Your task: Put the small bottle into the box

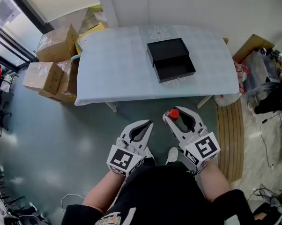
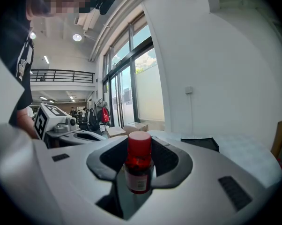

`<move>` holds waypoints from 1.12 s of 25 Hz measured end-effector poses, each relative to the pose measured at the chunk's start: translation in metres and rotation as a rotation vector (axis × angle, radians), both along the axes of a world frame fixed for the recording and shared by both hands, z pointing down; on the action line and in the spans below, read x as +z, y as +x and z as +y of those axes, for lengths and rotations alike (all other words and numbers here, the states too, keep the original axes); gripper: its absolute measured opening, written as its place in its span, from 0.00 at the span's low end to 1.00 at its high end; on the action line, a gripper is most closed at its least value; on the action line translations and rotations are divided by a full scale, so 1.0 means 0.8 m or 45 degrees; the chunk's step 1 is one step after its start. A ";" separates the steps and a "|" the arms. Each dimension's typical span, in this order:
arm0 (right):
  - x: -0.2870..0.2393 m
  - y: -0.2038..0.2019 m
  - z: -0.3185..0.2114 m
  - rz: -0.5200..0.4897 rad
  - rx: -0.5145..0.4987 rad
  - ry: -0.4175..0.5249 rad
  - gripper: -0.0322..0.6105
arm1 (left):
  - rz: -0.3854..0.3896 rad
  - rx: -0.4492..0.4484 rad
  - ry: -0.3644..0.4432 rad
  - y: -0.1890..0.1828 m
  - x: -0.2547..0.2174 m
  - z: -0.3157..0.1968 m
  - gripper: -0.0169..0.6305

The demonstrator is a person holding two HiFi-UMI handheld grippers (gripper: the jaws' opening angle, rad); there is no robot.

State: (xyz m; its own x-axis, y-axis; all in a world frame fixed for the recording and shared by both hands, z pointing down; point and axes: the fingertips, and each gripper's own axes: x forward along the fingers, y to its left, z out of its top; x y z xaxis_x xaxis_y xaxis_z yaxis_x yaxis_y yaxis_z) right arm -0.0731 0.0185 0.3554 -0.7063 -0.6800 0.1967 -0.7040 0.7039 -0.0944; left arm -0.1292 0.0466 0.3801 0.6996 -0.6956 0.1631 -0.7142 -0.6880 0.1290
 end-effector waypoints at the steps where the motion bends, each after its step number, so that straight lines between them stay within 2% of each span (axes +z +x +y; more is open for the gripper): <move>1: 0.000 -0.004 -0.002 0.001 0.005 0.003 0.29 | 0.001 0.003 0.002 -0.004 0.000 -0.001 0.04; 11: -0.001 -0.018 -0.021 -0.002 0.026 0.026 0.29 | -0.007 0.001 0.020 -0.023 0.000 -0.012 0.04; 19: 0.005 0.010 -0.061 -0.003 -0.012 0.023 0.29 | -0.019 -0.025 0.020 0.009 0.005 -0.048 0.04; 28: 0.020 0.057 -0.129 0.004 -0.087 -0.014 0.29 | -0.038 -0.098 -0.027 0.063 0.014 -0.112 0.04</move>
State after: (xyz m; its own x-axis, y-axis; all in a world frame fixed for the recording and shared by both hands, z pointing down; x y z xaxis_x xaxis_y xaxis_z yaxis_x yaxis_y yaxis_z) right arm -0.0278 -0.0849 0.3718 -0.7503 -0.6281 0.2062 -0.6548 0.7491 -0.1004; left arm -0.0791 -0.0426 0.3912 0.6391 -0.7431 0.1981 -0.7683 -0.6285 0.1210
